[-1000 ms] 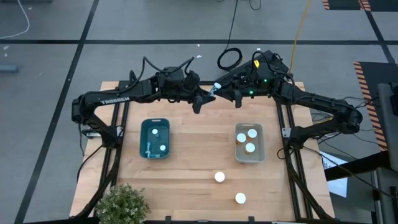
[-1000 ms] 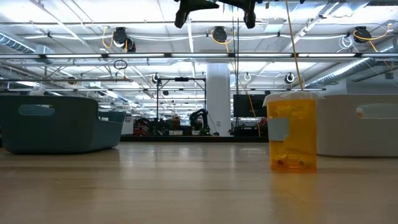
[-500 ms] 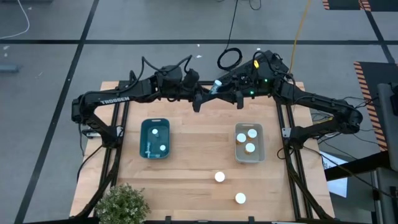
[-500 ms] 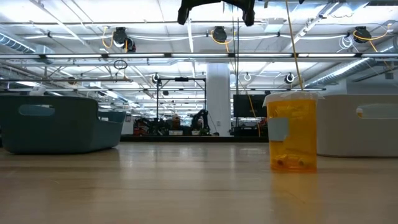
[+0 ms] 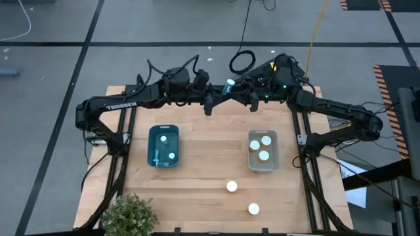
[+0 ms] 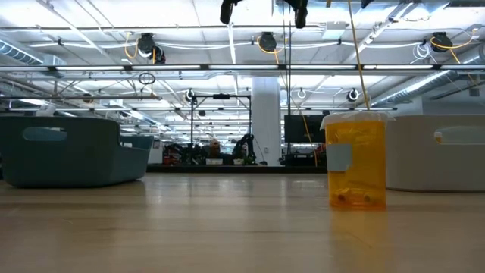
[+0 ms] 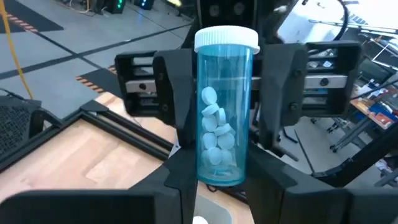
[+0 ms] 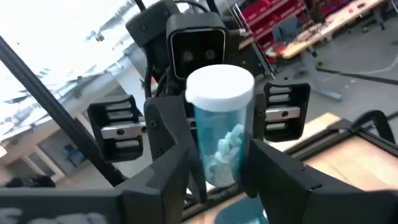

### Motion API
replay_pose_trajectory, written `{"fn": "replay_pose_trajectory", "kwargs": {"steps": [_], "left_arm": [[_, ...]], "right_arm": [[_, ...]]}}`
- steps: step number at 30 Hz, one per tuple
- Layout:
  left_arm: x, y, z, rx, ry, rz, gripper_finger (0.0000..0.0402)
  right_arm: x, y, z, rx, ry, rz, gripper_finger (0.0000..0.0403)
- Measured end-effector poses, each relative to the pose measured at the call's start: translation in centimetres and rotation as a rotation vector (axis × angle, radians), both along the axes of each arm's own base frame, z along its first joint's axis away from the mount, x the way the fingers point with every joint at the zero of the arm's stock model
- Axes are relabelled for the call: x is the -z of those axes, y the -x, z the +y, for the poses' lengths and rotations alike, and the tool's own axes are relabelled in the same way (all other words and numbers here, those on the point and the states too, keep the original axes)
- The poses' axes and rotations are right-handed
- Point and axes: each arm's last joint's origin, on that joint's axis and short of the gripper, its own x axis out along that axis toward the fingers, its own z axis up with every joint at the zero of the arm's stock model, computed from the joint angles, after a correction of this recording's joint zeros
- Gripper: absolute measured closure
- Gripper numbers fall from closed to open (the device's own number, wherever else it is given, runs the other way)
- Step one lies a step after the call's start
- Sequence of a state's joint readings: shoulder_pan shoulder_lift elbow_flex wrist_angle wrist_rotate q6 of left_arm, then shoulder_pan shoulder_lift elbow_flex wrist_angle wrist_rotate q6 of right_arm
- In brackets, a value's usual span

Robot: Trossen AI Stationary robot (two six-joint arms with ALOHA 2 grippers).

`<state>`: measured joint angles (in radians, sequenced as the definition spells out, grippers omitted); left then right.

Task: Pick and place medicine bottles into bin by pill shape (circle, oval)
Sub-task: Adjust the blue pill bottle

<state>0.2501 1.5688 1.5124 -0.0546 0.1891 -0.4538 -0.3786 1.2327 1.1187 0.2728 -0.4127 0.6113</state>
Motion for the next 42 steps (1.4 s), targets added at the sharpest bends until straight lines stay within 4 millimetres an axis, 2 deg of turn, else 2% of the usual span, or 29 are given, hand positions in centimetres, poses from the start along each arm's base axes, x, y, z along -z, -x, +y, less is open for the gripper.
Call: {"fn": "replay_pose_trajectory", "kwargs": {"steps": [10,23,26,34,38,42], "left_arm": [[0.0,0.0,0.0,-0.004,-0.008,-0.003,0.0300],[0.2,0.0,0.0,-0.005,0.007,0.025,0.0275],[0.7,0.1,0.0,0.000,0.039,0.070,0.0257],[1.0,0.2,-0.1,0.014,0.085,0.102,0.0180],[1.1,0.2,-0.2,0.082,0.153,0.108,0.0151],[0.7,1.5,-0.4,0.157,0.224,0.159,0.0133]], "right_arm": [[0.8,0.0,0.0,0.013,-0.038,-0.061,0.0302],[1.0,-0.1,-0.1,0.015,-0.022,-0.048,0.0308],[1.3,-0.1,-0.2,0.015,-0.026,-0.034,0.0308],[1.4,-0.1,-0.3,0.018,-0.026,-0.017,0.0309],[1.4,0.1,-0.5,0.018,-0.021,-0.020,0.0309],[1.2,0.5,-1.0,-0.027,-0.014,-0.024,0.0309]]}}
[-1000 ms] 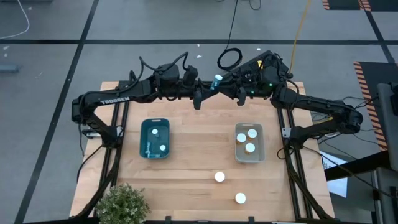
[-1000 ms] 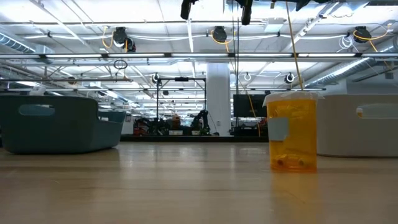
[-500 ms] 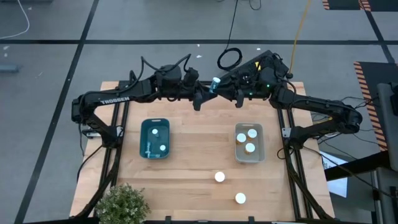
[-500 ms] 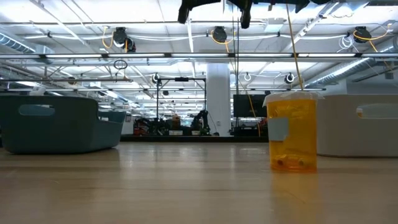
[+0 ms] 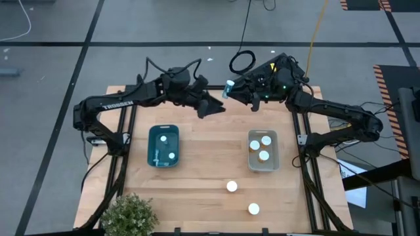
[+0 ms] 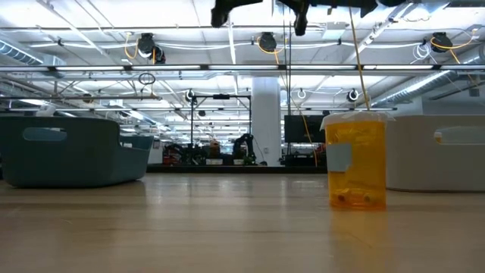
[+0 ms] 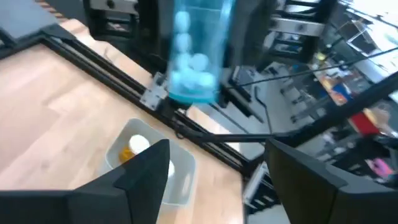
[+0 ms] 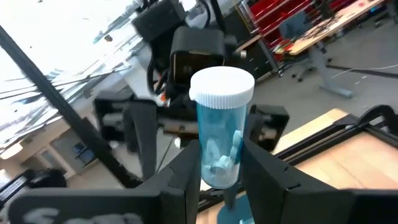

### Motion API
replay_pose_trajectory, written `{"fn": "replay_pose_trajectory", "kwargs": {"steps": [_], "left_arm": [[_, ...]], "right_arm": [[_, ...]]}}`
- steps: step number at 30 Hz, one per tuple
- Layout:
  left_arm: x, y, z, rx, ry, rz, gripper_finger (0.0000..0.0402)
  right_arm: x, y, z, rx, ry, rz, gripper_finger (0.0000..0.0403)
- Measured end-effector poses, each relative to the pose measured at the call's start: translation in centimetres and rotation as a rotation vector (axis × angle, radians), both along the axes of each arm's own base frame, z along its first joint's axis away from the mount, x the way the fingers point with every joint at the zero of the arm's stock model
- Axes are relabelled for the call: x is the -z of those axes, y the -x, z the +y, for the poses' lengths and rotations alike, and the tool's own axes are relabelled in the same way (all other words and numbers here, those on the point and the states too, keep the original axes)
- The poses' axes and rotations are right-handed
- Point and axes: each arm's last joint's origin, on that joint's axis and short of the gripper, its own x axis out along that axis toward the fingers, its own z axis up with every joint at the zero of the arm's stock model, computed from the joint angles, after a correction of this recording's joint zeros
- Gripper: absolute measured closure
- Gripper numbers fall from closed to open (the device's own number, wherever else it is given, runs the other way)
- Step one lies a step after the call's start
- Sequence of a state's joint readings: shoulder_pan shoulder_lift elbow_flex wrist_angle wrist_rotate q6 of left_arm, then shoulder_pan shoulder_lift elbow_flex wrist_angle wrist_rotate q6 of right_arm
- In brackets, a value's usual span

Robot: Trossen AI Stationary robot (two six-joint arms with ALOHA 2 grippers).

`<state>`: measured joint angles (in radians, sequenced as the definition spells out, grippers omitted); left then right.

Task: Pick and place medicine bottles into bin by pill shape (circle, oval)
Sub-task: Adjust the blue pill bottle

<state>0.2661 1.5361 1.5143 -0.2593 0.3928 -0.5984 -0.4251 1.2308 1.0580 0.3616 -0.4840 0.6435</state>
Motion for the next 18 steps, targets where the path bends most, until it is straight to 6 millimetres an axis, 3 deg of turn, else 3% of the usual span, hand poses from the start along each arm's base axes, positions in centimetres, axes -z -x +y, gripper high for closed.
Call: {"fn": "replay_pose_trajectory", "kwargs": {"steps": [10,18], "left_arm": [[-2.1,4.0,-0.3,-0.010,-0.038,0.038,0.0130],[-3.0,4.9,-0.3,-0.040,-0.067,0.054,0.0130]], "right_arm": [[1.1,0.3,-0.3,-0.165,0.019,0.104,0.0310],[3.4,0.0,1.3,-0.192,0.157,0.289,0.0310]]}}
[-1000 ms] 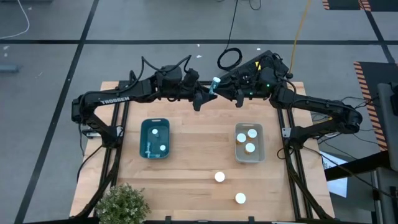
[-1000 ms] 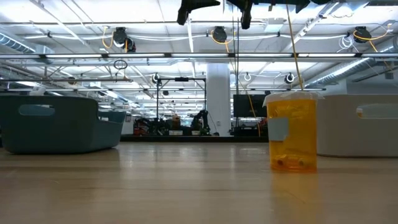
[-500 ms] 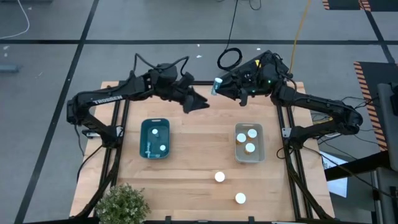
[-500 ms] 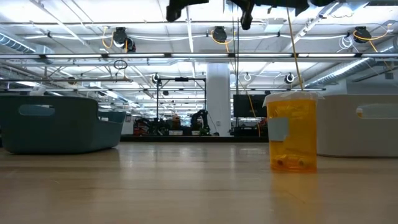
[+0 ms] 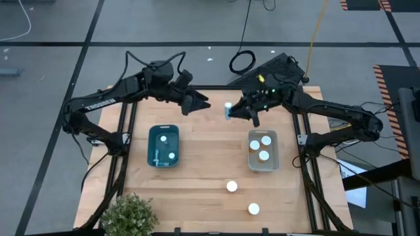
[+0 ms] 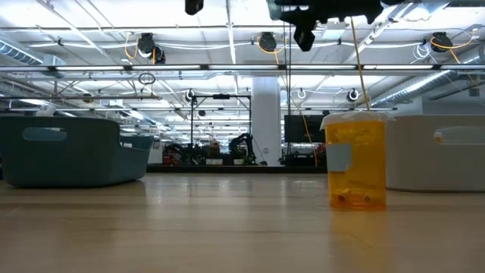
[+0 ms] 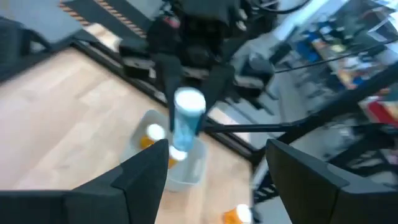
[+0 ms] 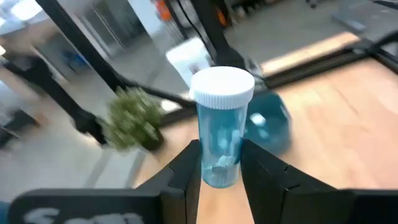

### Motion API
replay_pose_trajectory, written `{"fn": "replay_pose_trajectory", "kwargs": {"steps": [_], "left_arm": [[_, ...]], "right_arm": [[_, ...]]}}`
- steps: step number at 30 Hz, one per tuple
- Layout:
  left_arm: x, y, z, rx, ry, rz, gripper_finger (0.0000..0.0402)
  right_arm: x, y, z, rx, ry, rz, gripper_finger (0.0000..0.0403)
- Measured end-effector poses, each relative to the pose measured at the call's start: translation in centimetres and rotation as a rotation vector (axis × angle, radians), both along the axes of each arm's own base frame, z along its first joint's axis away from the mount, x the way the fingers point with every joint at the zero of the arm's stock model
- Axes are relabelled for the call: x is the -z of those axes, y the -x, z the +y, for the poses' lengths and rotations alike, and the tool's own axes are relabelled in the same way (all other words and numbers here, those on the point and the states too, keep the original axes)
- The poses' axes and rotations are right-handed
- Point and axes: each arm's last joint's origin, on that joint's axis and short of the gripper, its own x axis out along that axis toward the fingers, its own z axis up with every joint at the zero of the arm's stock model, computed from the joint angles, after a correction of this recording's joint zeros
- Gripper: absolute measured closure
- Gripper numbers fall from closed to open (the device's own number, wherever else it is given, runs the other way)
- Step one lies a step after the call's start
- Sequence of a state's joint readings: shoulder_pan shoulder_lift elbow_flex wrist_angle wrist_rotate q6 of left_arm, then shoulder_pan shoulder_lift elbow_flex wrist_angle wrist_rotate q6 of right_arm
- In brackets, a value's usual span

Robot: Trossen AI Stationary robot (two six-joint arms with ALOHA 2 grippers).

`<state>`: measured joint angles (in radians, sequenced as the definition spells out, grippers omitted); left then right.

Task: Pick and place medicine bottles into bin by pill shape (circle, oval)
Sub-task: Adjust the blue pill bottle

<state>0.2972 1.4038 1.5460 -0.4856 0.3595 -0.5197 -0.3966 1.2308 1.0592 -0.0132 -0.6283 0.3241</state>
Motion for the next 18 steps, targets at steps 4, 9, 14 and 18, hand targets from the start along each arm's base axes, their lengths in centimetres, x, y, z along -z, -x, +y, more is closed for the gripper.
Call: {"fn": "replay_pose_trajectory", "kwargs": {"steps": [4,9,14,18], "left_arm": [[-0.2,-0.3,-0.4,-0.010,-0.061,0.044,0.0130],[0.1,-0.5,-0.5,-0.024,-0.102,0.105,0.0130],[0.8,-1.3,-1.3,-0.037,-0.225,0.149,0.0130],[1.8,-2.5,-1.5,-0.065,-0.281,0.190,0.0130]], "right_arm": [[1.0,-0.2,0.9,0.036,0.117,0.088,0.0310],[1.7,-0.2,1.6,0.135,0.246,0.175,0.0310],[2.2,-0.4,1.6,0.225,0.328,0.216,0.0310],[3.2,-0.2,1.7,0.221,0.331,0.239,0.0310]]}}
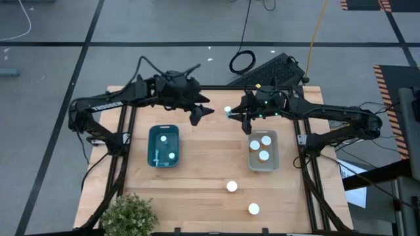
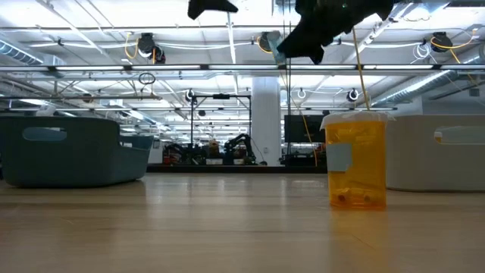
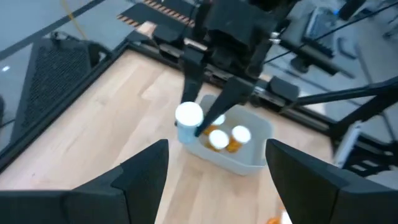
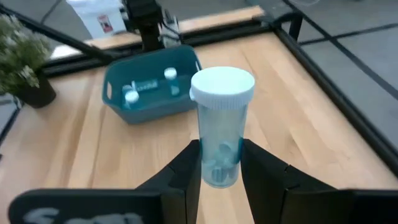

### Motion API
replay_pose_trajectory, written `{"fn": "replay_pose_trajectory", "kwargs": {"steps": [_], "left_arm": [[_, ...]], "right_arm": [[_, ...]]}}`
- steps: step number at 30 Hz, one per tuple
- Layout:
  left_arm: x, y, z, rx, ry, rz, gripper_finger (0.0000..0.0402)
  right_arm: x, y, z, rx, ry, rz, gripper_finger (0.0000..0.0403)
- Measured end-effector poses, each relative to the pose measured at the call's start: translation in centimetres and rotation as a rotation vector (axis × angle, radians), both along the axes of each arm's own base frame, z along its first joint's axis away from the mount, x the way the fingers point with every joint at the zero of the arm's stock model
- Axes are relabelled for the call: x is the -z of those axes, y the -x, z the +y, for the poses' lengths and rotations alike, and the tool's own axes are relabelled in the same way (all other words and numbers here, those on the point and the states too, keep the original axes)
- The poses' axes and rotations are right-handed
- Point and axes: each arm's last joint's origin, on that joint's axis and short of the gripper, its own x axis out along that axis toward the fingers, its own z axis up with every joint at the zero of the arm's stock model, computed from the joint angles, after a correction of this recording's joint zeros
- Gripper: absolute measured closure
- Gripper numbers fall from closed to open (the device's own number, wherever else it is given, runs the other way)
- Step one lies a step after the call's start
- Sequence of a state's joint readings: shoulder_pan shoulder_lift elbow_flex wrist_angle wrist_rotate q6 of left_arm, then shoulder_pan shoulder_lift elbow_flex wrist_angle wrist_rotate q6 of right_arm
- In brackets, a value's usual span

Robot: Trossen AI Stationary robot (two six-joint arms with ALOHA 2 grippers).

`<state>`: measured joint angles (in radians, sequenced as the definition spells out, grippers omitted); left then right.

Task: Pick and place medicine bottles into bin by pill shape (circle, oval)
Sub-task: Adjust the blue pill bottle

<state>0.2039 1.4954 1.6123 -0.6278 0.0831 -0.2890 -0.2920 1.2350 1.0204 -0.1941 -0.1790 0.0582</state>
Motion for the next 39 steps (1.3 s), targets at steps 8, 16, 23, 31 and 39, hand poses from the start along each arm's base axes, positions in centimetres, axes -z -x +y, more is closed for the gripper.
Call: {"fn": "replay_pose_trajectory", "kwargs": {"steps": [8,16,23,31,39], "left_arm": [[3.5,-3.8,0.4,0.025,-0.014,0.069,0.0130],[6.4,-6.6,1.7,-0.008,0.024,0.082,0.0088],[7.2,-7.4,1.9,0.049,-0.007,0.085,0.0058],[8.2,-8.0,1.9,0.071,-0.065,0.111,0.0115],[8.8,-8.6,2.0,0.077,-0.073,0.118,0.0144]], "right_arm": [[2.1,0.4,0.1,-0.003,-0.019,0.057,0.0310],[2.5,0.4,0.3,-0.033,0.018,0.071,0.0310],[2.4,0.4,0.3,-0.035,0.023,0.071,0.0309],[2.5,0.4,0.3,-0.044,0.043,0.074,0.0309],[2.5,0.4,0.3,-0.043,0.044,0.074,0.0309]]}}
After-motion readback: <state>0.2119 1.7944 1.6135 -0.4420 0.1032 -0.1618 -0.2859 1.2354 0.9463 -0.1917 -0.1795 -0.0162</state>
